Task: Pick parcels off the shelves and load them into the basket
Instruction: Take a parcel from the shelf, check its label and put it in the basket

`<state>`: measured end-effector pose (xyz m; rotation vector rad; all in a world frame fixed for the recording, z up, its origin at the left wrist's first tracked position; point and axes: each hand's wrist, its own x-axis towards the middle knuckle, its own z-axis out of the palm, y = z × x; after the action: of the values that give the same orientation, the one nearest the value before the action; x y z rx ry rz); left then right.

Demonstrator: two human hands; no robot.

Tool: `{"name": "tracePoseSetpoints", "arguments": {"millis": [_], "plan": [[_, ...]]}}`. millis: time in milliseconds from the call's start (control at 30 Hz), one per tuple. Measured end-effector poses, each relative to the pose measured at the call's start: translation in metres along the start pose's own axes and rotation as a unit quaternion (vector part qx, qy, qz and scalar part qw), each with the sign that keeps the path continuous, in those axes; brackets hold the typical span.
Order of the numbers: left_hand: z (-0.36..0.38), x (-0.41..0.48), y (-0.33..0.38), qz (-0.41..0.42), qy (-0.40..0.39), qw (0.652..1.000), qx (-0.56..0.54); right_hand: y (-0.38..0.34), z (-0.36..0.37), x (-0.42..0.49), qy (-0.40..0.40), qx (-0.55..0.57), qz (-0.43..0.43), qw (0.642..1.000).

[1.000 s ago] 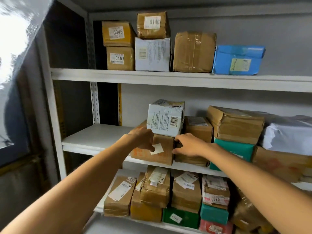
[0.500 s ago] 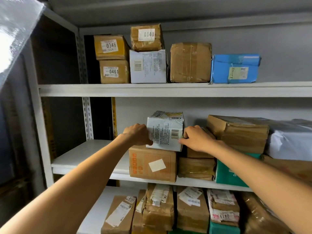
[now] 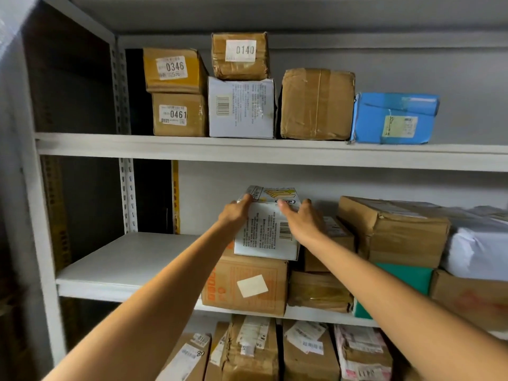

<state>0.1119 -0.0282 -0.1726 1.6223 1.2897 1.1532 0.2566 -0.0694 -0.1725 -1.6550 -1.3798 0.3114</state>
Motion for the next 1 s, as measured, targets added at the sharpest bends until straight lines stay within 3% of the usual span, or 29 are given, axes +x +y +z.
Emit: {"name": "tracePoseSetpoints", "arguments": {"millis": [133, 467, 633, 767, 900, 1000], "plan": [[-0.014, -0.011, 0.001, -0.054, -0.058, 0.996, -0.046, -0.001, -0.004, -0.002, -0.010, 0.119, 0.041, 0.992], [-0.040, -0.049, -0.003, -0.039, -0.089, 0.993, -0.072, -0.008, -0.018, -0.028, -0.063, 0.223, 0.098, 0.968], [-0.040, -0.069, 0.002, -0.030, -0.103, 0.989, -0.103, -0.011, -0.021, -0.042, -0.055, 0.163, 0.085, 0.981], [-0.040, -0.080, -0.001, -0.046, -0.127, 0.986, -0.093, -0.001, -0.023, -0.047, -0.086, 0.184, 0.086, 0.975], [-0.026, -0.083, -0.008, -0.045, -0.046, 0.985, -0.159, 0.001, -0.027, -0.056, -0.106, 0.170, 0.052, 0.978], [-0.024, -0.085, -0.016, -0.018, -0.040, 0.989, -0.142, 0.007, -0.029, -0.063, -0.113, 0.158, 0.039, 0.980]]}}
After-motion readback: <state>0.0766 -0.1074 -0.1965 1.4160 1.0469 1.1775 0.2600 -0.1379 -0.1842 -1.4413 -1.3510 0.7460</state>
